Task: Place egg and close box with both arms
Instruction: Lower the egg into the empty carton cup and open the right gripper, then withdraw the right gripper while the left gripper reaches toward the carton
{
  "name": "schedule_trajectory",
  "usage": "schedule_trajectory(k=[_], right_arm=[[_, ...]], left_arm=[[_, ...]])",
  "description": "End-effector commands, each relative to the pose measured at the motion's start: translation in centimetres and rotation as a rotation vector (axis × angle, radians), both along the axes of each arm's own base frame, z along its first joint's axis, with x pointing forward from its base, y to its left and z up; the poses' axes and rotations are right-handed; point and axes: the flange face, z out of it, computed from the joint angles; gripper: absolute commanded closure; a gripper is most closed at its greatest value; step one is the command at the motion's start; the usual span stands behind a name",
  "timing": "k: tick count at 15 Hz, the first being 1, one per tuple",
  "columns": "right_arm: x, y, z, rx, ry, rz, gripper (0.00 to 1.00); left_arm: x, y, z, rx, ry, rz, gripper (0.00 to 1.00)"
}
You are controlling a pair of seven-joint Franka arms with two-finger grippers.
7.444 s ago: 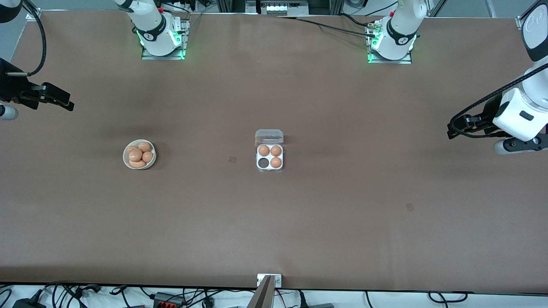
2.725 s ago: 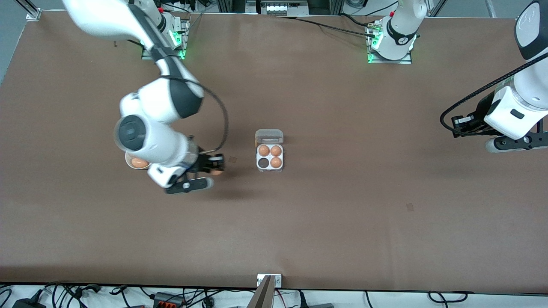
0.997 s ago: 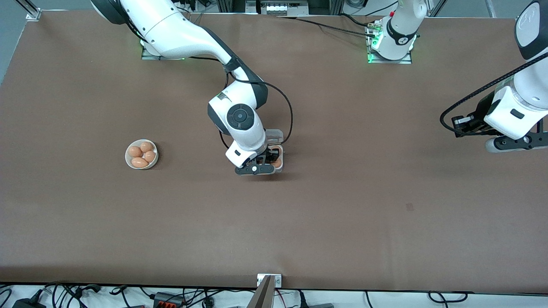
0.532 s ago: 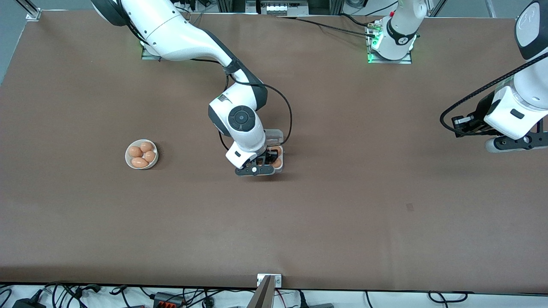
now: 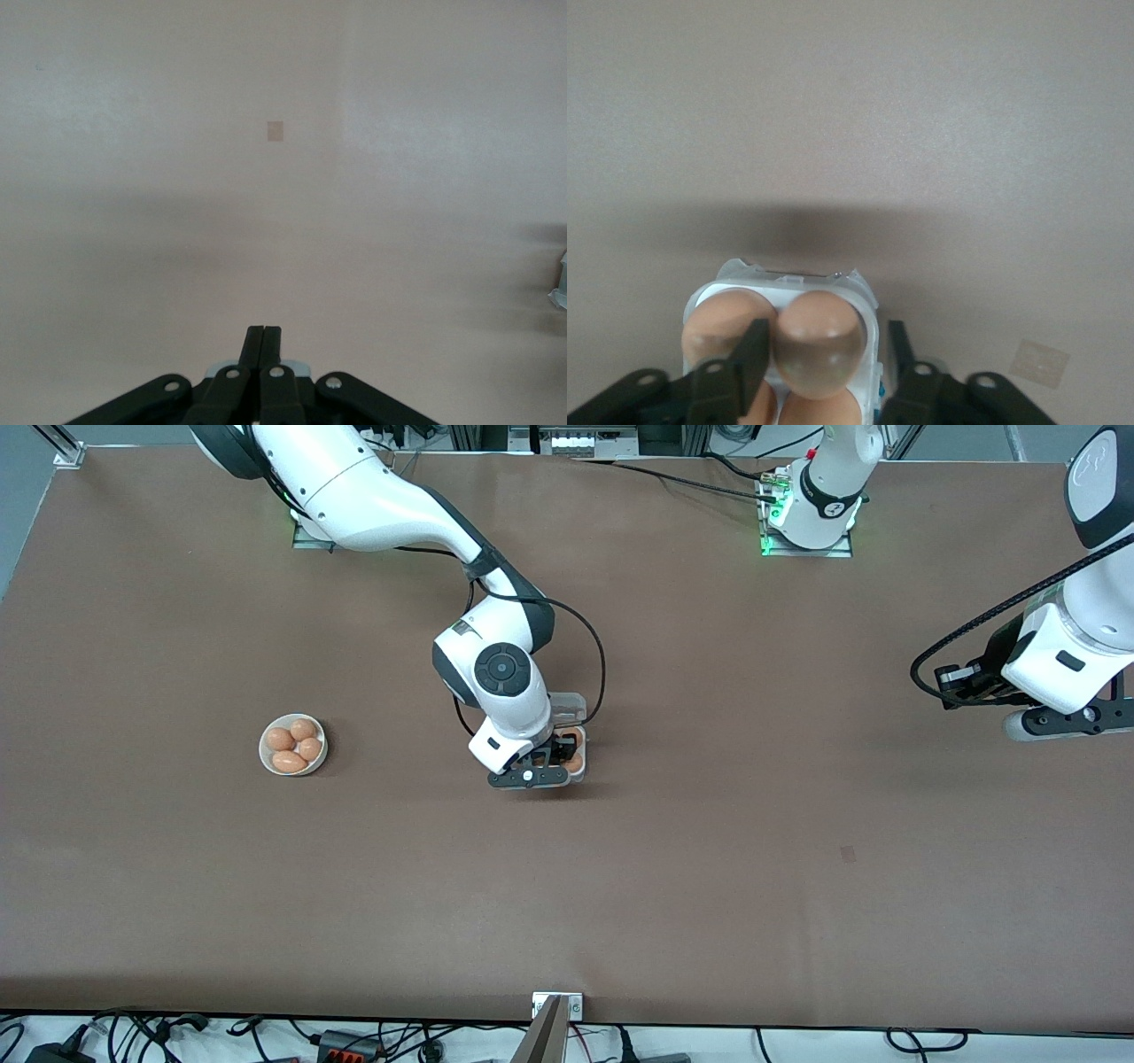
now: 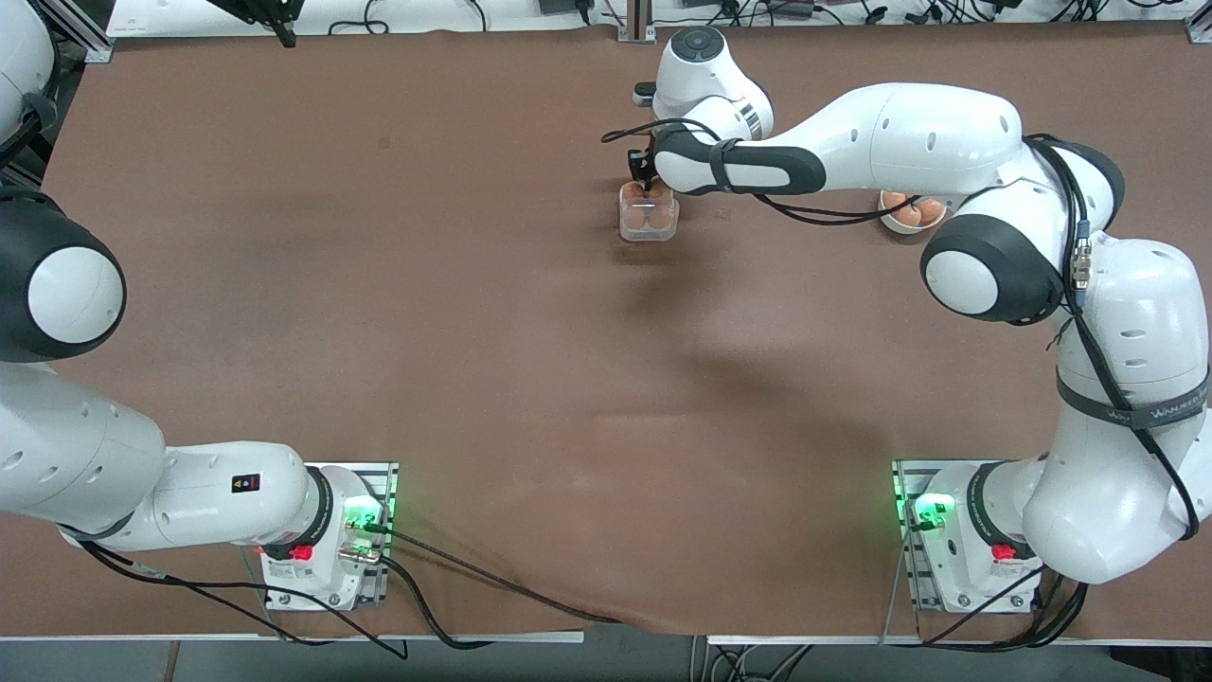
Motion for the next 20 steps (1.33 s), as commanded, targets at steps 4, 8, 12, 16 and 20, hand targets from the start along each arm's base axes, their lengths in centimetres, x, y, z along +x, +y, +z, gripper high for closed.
schedule_trajectory(k=[4, 8, 12, 16, 20], right_arm=[[1.7, -2.2, 7.7, -0.003, -0.037, -0.042, 0.0], [3.7, -5.9, 11.6, -0.014, -0.046, -0.089, 0.0], [5.2, -8.6, 14.6, -0.019, -0.051, -0.134, 0.0], [7.1, -13.6, 18.8, -0.045, -0.035, -0.207, 0.0], [9.9, -23.1, 22.3, -0.073, -0.034, -0.188, 0.0]], left_arm=[[-0.6, 0.1, 0.7, -0.009, 0.002, -0.009, 0.98], [-0.7, 0.1, 0.8, -0.01, 0.004, -0.009, 0.99], [-1.1, -1.8, 0.6, -0.013, 0.024, -0.041, 0.99], [-1.7, -5.1, 0.7, -0.061, 0.037, -0.073, 0.99], [-2.5, -9.8, 0.2, -0.146, 0.064, -0.113, 0.99]])
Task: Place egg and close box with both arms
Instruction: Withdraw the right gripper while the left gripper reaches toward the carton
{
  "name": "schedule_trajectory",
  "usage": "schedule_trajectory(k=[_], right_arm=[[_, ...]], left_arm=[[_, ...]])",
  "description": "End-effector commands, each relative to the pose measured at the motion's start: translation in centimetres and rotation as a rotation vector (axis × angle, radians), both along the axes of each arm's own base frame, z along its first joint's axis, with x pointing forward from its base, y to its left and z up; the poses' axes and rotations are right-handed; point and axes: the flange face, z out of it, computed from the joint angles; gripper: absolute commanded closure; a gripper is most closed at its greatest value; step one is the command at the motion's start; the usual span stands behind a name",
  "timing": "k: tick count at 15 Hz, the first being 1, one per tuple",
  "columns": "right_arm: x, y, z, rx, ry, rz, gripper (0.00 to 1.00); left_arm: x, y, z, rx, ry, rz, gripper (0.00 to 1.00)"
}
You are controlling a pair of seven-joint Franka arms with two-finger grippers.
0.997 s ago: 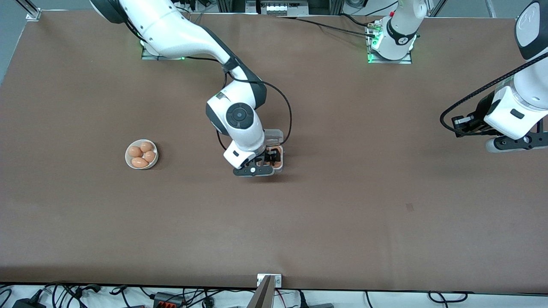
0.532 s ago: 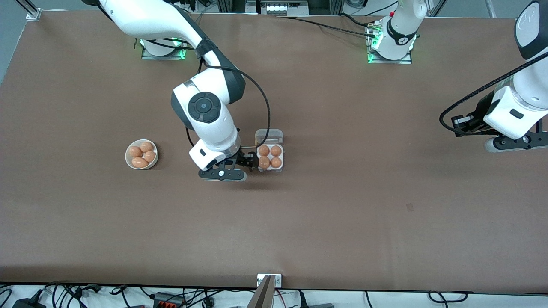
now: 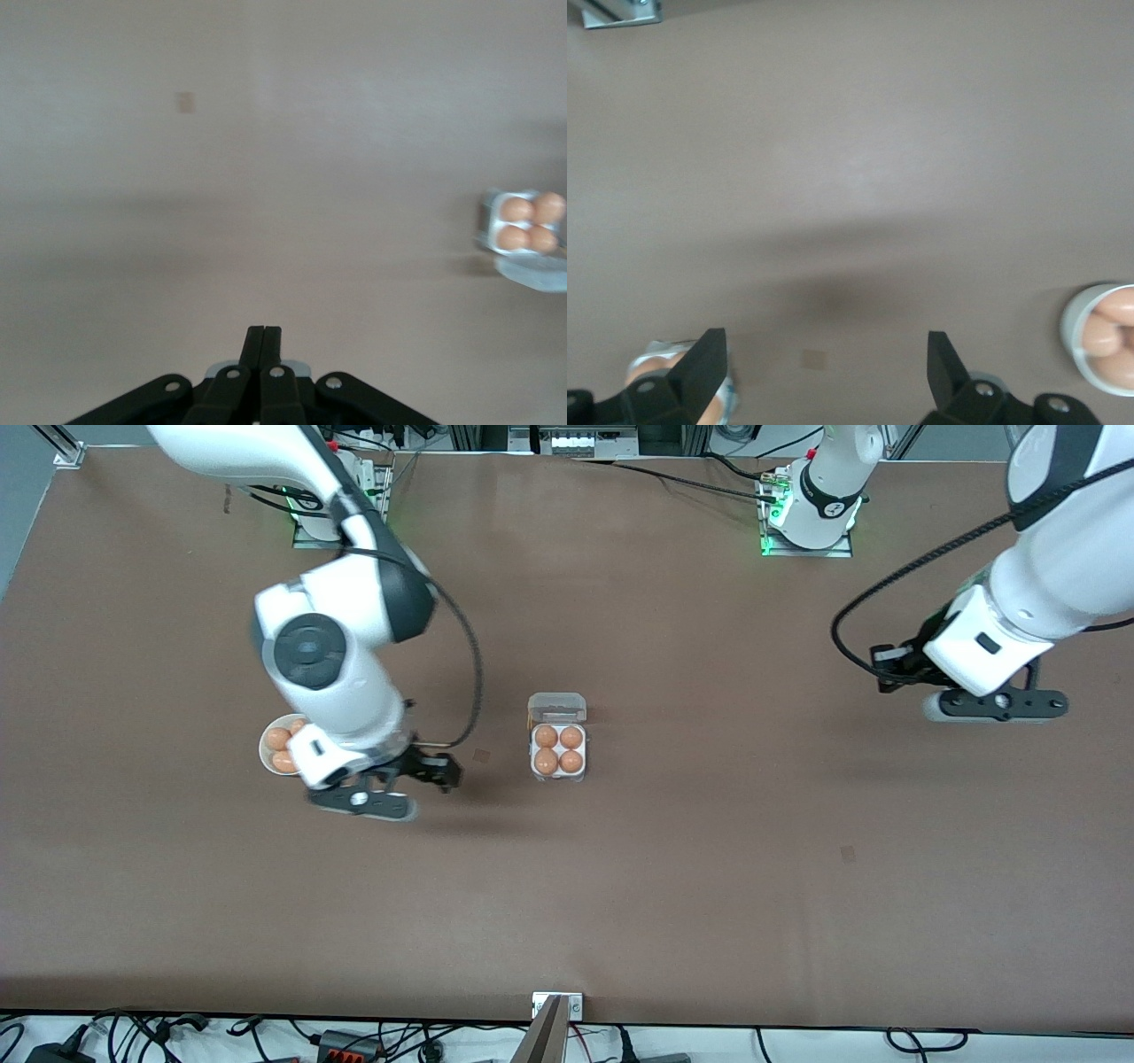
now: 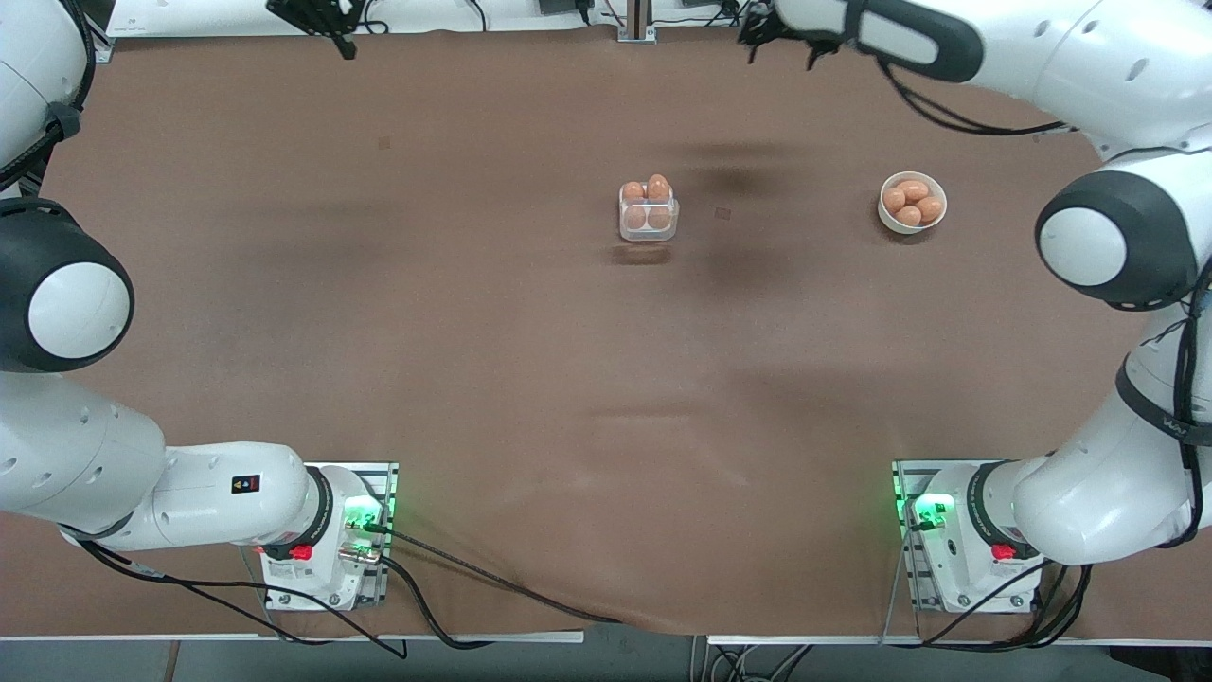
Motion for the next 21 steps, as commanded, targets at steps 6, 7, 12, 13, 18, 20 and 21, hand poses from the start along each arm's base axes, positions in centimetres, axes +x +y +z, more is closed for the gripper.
schedule_trajectory(k=[6, 7, 12, 13, 18, 20, 21], right_arm=[[2.2, -16.5, 4.3, -0.032, 0.073, 0.122, 0.0], [2.1, -18.0, 4.8, -0.015, 0.086, 0.124, 0.0], [1.3, -25.5, 7.2, 0.029, 0.123, 0.123, 0.0], [0.8, -26.7, 8.2, 0.017, 0.127, 0.104, 0.0], [-1.9, -29.9, 13.6, -0.005, 0.149, 0.1, 0.0], [-2.0, -30.8, 14.2, 0.003, 0.152, 0.121, 0.0], [-2.2, -30.9, 14.5, 0.005, 0.149, 0.122, 0.0]], left_arm=[[-2.0, -8.4, -1.7, -0.067, 0.056, -0.054, 0.99], [-2.2, -9.3, -2.0, -0.07, 0.064, -0.061, 0.99], [-3.4, -16.8, -4.6, -0.084, 0.07, -0.051, 0.99], [-3.7, -17.7, -4.8, -0.083, 0.066, -0.044, 1.0], [-3.5, -22.0, -8.1, -0.127, 0.061, -0.08, 1.0], [-3.2, -23.6, -9.9, -0.145, 0.06, -0.063, 1.0], [-3.0, -24.0, -10.6, -0.153, 0.058, -0.042, 1.0]])
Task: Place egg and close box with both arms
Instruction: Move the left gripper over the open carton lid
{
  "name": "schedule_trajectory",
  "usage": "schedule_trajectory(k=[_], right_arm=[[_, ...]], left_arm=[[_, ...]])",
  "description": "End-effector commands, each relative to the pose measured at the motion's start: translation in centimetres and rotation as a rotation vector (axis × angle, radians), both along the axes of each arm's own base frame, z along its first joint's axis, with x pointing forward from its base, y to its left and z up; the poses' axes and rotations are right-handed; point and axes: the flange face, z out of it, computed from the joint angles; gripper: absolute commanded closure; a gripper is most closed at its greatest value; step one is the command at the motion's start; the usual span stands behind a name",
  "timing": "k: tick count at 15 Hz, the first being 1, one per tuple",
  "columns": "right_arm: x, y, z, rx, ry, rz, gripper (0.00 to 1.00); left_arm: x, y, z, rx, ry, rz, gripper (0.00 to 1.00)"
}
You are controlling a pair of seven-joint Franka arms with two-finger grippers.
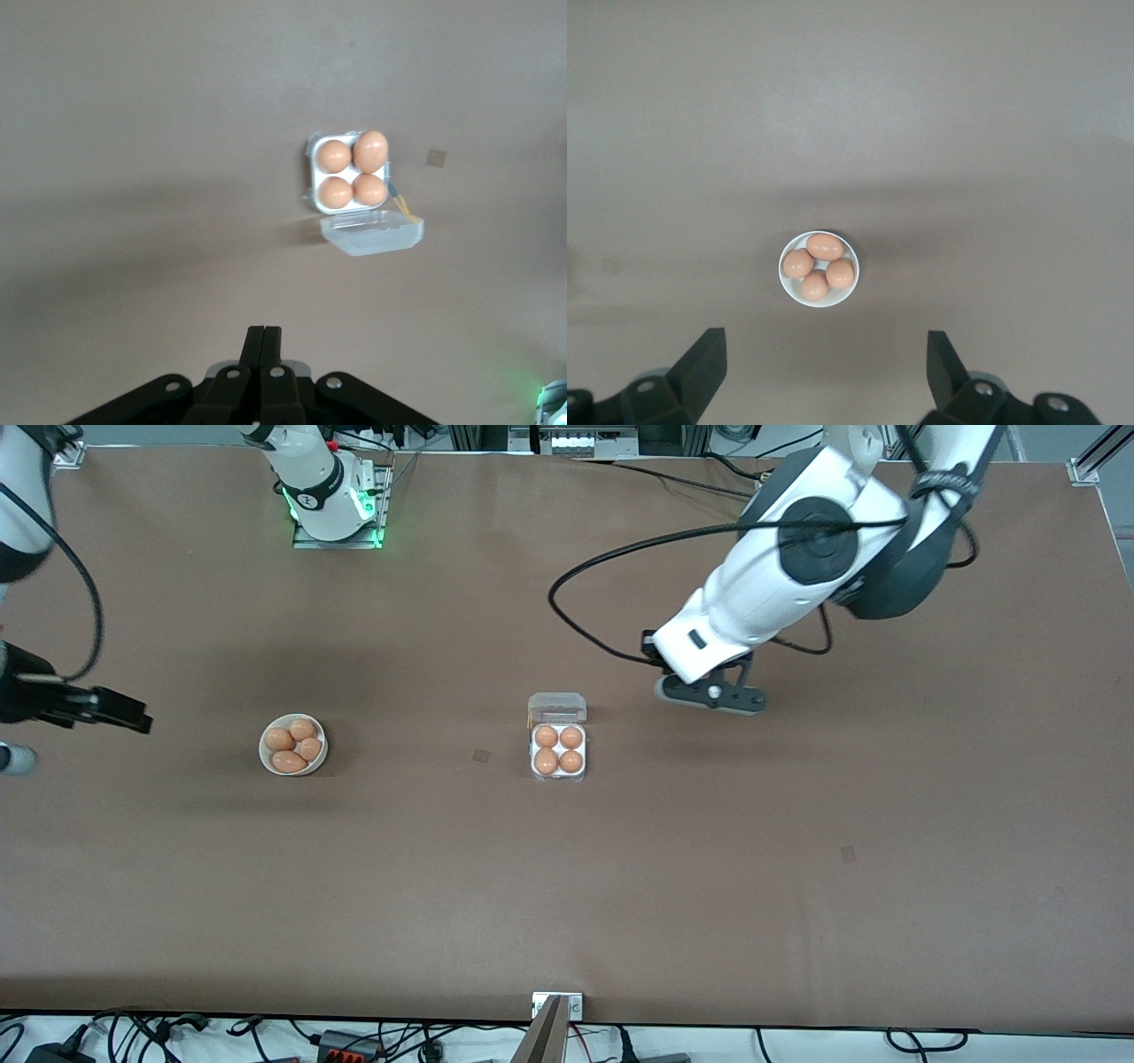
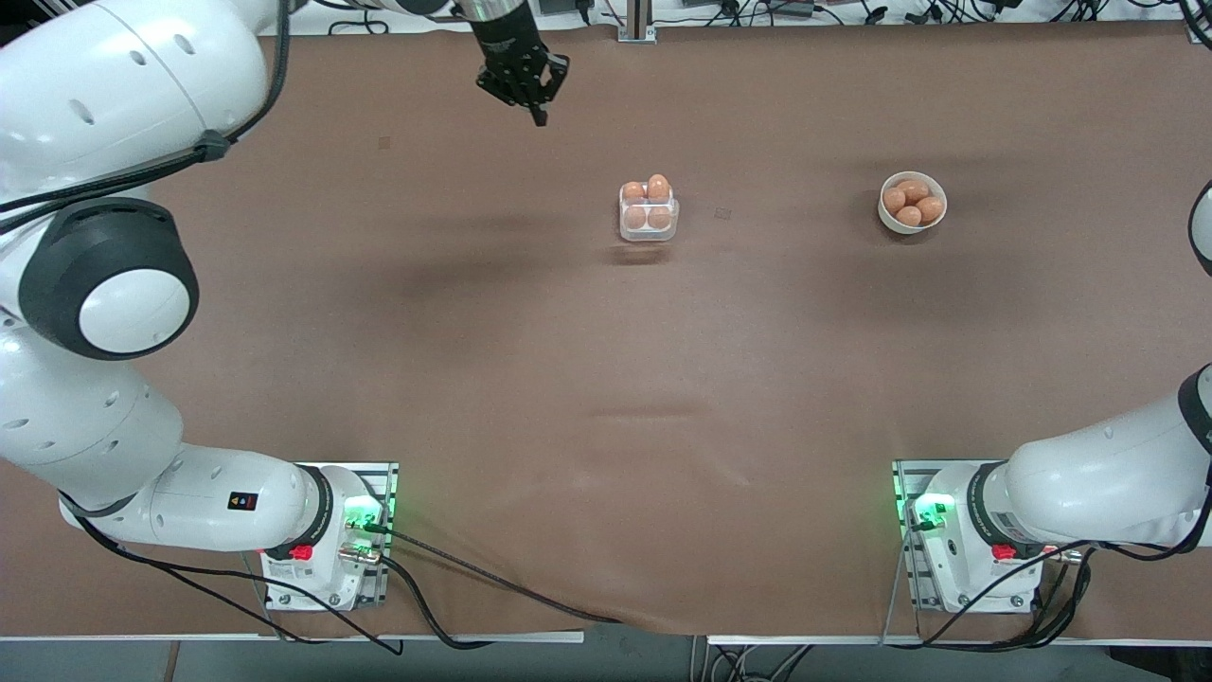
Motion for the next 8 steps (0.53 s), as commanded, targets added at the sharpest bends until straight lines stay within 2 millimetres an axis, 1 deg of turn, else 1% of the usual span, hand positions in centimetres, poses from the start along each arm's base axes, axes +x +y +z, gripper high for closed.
schedule_trajectory(k=[1, 2, 3, 4, 6, 7, 8], right_arm=[[-0.3, -0.3, 1.1, 0.011, 0.0, 0.034, 0.0], [-1.2, -0.3, 2.8, 0.01, -0.029, 0.035, 0.0], [-2.1, -0.1, 2.6, 0.005, -0.017, 0.036, 0.0], [-3.1, 0.1, 3.0, 0.003, -0.025, 0.036, 0.0], [-5.1, 0.2, 2.4, 0.001, -0.042, 0.038, 0.0], [-6.0, 0.2, 1.6, 0.0, -0.048, 0.039, 0.0], [-7.0, 0.3, 1.5, -0.002, -0.063, 0.041, 0.0]], left_arm=[[1.0, -1.2, -2.1, -0.025, -0.005, 0.041, 1.0], [1.7, -1.6, -3.3, -0.021, -0.031, 0.039, 1.0], [1.5, -2.5, -4.2, -0.008, -0.044, 0.025, 1.0], [1.3, -3.4, -5.3, 0.008, -0.041, 0.022, 1.0], [2.0, -5.4, -6.4, 0.019, -0.057, 0.052, 1.0], [1.8, -6.6, -7.6, 0.038, -0.054, 0.061, 1.0], [1.9, -7.3, -8.5, 0.05, -0.058, 0.063, 1.0]])
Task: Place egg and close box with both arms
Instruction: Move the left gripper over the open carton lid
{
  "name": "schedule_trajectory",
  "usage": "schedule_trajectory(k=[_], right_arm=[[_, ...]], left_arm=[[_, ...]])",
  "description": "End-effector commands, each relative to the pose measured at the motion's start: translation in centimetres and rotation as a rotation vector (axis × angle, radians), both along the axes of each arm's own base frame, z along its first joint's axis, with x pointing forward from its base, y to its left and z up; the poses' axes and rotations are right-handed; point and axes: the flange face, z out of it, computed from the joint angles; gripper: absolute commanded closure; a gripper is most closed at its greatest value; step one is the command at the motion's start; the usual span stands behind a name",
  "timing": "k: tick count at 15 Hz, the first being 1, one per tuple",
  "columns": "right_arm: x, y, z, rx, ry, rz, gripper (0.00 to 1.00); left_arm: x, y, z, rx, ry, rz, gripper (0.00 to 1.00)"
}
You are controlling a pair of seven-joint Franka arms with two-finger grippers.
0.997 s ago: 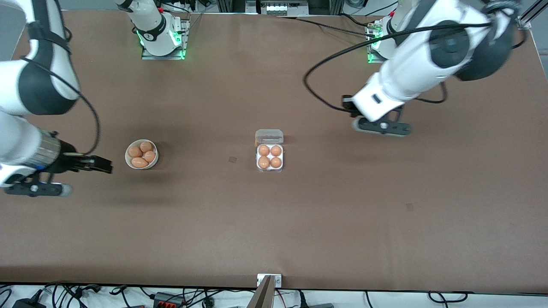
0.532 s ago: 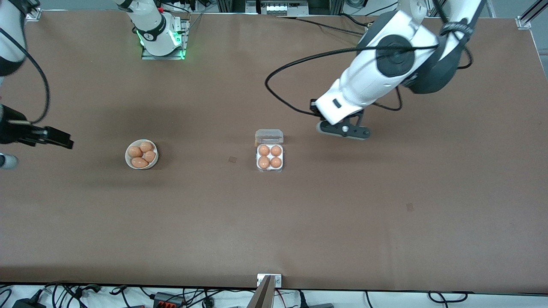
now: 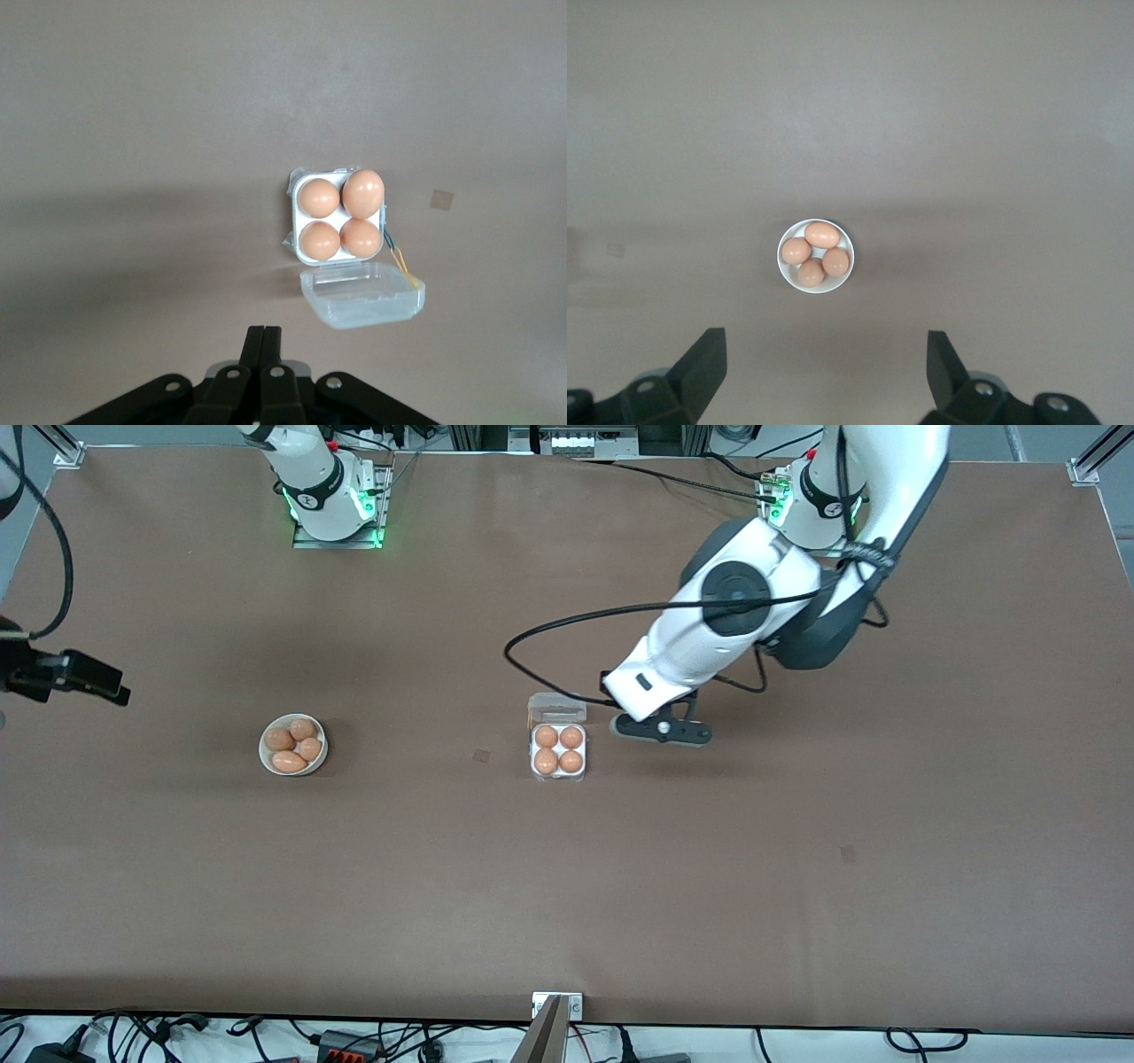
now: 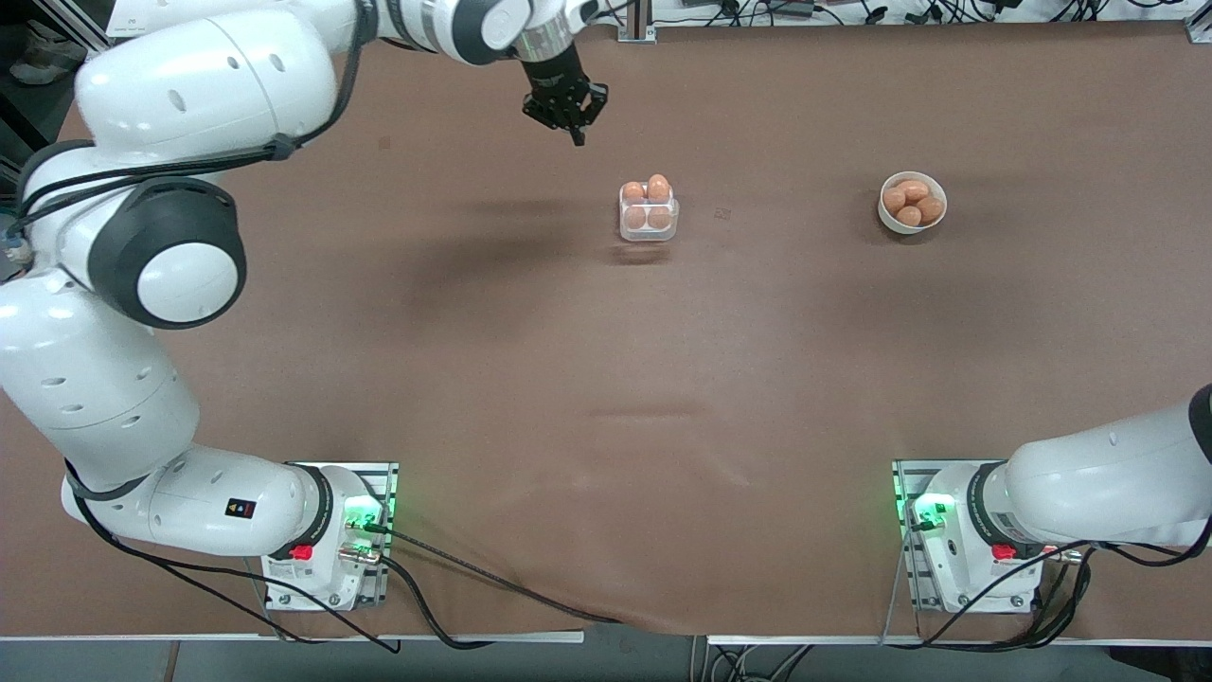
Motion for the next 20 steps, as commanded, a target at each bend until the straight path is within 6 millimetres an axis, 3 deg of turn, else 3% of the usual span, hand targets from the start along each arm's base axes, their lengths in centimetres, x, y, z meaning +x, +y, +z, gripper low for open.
schedule_trajectory(k=[1, 4, 8, 13, 20], right_arm=[[-3.5, 0.3, -1.2, 0.002, -0.014, 0.02, 0.0], [-3.5, 0.2, -0.9, 0.0, -0.018, 0.024, 0.0], [-3.4, 0.2, -0.5, 0.001, -0.024, 0.023, 0.0], [-3.3, -0.4, 0.3, 0.006, -0.042, 0.011, 0.0], [-2.9, 1.5, -0.3, 0.004, -0.032, 0.035, 0.0]], left_arm=[[0.5, -2.9, -2.3, 0.024, -0.003, 0.011, 1.0], [-1.3, -5.7, -6.3, 0.036, 0.047, -0.038, 1.0], [-1.3, -5.7, -5.7, 0.029, 0.046, -0.03, 1.0], [-2.8, -6.7, -6.3, 0.05, 0.08, -0.015, 1.0], [-5.0, -7.6, -6.7, 0.104, 0.149, -0.068, 1.0]])
